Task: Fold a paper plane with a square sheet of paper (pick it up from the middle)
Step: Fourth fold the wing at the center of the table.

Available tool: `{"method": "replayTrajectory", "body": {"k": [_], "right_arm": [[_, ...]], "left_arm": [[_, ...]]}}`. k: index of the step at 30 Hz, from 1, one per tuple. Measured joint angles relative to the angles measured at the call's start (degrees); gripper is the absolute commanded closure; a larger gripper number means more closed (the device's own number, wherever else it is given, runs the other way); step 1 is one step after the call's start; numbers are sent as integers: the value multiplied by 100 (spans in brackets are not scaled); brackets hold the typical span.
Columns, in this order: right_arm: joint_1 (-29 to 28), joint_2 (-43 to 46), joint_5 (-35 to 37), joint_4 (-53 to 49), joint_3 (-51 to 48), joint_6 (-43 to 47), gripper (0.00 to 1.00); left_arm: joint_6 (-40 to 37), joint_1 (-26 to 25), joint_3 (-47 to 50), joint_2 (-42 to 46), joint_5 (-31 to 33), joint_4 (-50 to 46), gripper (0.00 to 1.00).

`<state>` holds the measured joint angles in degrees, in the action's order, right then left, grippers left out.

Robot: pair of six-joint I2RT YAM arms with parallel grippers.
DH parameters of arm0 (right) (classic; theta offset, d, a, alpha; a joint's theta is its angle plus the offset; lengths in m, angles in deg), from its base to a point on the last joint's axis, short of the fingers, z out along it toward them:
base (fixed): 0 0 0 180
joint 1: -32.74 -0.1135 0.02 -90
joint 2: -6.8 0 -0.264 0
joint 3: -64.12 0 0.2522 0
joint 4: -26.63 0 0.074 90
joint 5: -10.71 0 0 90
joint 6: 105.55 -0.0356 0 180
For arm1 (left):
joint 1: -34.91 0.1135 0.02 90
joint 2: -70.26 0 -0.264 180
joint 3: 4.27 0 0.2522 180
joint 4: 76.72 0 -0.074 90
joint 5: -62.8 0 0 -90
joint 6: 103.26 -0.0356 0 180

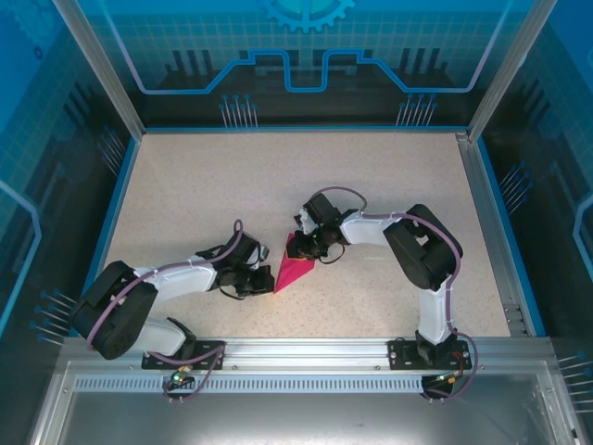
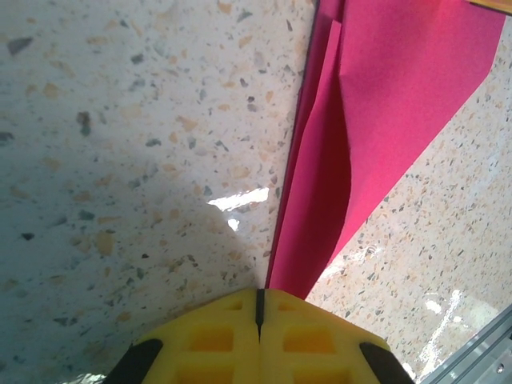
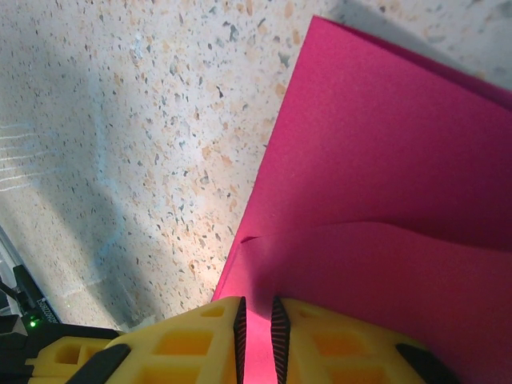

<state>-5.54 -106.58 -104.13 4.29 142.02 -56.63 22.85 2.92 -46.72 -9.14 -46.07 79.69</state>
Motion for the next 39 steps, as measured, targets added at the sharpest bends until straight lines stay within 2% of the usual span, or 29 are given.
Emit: {"method": "replayTrajectory", "body": {"k": [4, 8, 13, 19, 27, 39], "right_arm": [[0, 0, 0, 0, 0, 0, 79], [0, 0, 2, 0, 0, 0, 79], [-4, 0, 2, 0, 0, -2, 79], [-4, 0, 4, 0, 0, -2, 79], [-4, 0, 7, 0, 0, -2, 79], [-4, -7, 11, -2, 0, -2, 79]], "left_arm": [[13, 0, 33, 269, 138, -306, 91], [35, 0, 61, 981, 219, -664, 86], [61, 0, 48, 1449, 33, -461, 82], [157, -44, -118, 715, -302, 146, 80], [289, -192, -439, -273, -402, 837, 83], [240, -192, -295, -605, 15, 789, 86]]}}
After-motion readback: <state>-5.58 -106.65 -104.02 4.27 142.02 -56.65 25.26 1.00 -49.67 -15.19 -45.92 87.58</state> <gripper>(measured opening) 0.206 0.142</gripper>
